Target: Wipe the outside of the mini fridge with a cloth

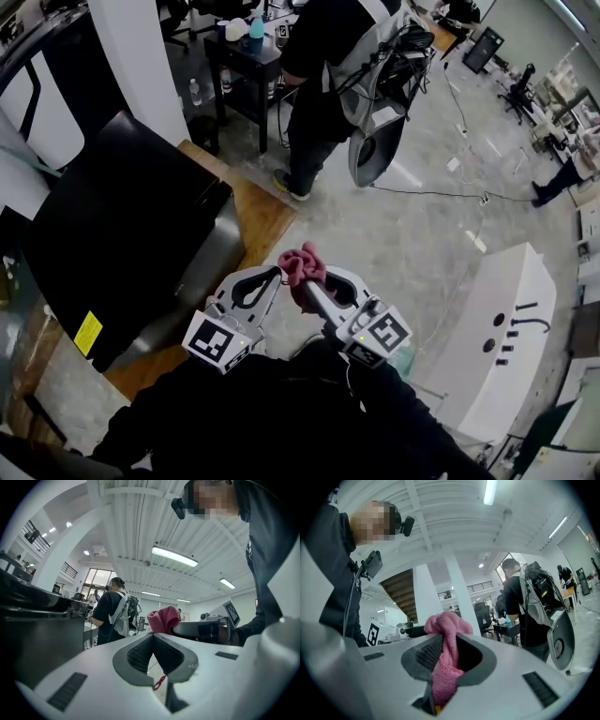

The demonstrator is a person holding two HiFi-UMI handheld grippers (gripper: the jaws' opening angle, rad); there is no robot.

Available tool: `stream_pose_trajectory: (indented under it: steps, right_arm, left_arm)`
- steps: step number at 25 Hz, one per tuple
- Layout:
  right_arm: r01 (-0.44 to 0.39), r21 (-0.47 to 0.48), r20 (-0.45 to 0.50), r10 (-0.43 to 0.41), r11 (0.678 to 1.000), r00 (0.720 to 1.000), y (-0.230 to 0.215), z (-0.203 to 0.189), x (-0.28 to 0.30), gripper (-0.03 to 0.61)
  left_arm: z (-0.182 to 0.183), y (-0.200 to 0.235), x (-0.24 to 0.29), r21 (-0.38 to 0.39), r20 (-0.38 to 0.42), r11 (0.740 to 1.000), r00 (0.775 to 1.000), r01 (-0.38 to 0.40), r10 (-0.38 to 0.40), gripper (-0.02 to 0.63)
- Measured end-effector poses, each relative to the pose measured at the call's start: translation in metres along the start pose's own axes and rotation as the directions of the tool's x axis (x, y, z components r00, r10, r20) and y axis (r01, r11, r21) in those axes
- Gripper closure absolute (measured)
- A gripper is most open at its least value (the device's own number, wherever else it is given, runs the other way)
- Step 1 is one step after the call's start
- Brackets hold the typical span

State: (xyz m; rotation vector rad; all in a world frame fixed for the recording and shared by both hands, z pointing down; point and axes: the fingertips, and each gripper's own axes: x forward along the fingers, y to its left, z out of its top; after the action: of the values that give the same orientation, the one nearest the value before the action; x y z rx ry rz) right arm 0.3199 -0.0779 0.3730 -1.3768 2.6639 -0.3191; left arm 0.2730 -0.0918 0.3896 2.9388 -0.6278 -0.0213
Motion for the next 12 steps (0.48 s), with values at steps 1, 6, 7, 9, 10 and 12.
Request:
stream_pose_trajectory:
  steps: [1, 6, 7, 9, 10, 12]
  right_arm:
    - [-0.012, 0.021, 0.005, 0.012, 1.000, 1.000, -0.014, 0.013, 0.010, 0.502]
    - [-0.109, 0.071, -0.027, 0.111, 0.991, 0.993, -0.091, 0.027, 0.038, 0.502]
    - [-0.137, 0.062, -0.032, 0.139, 0.989, 0.990, -0.105, 0.019, 0.036, 0.502]
    - [-0.189, 0.058, -0.025, 0.190, 0.980, 0.981, -0.130, 0.010, 0.032, 0.502]
    - [-0.218, 0.058, -0.023, 0.220, 0.974, 0.975, -0.141, 0.011, 0.030, 0.502]
    - [-0.289, 0.069, -0.018, 0.291, 0.955, 0.957, -0.159, 0.020, 0.031, 0.502]
  left_arm:
    - [0.007, 0.010, 0.011, -0.007, -0.005, 1.000, 1.000, -0.014, 0.014, 0.607]
    - [0.015, 0.046, 0.073, -0.012, -0.009, 0.992, 0.992, -0.127, 0.127, 0.607]
    - [0.007, 0.047, 0.084, -0.007, -0.003, 0.988, 0.988, -0.156, 0.156, 0.607]
    - [-0.006, 0.046, 0.105, -0.003, 0.007, 0.976, 0.976, -0.216, 0.216, 0.607]
    - [-0.010, 0.045, 0.115, -0.004, 0.009, 0.969, 0.969, -0.247, 0.247, 0.607]
    - [-0.011, 0.048, 0.136, -0.005, 0.014, 0.951, 0.951, -0.309, 0.309, 0.607]
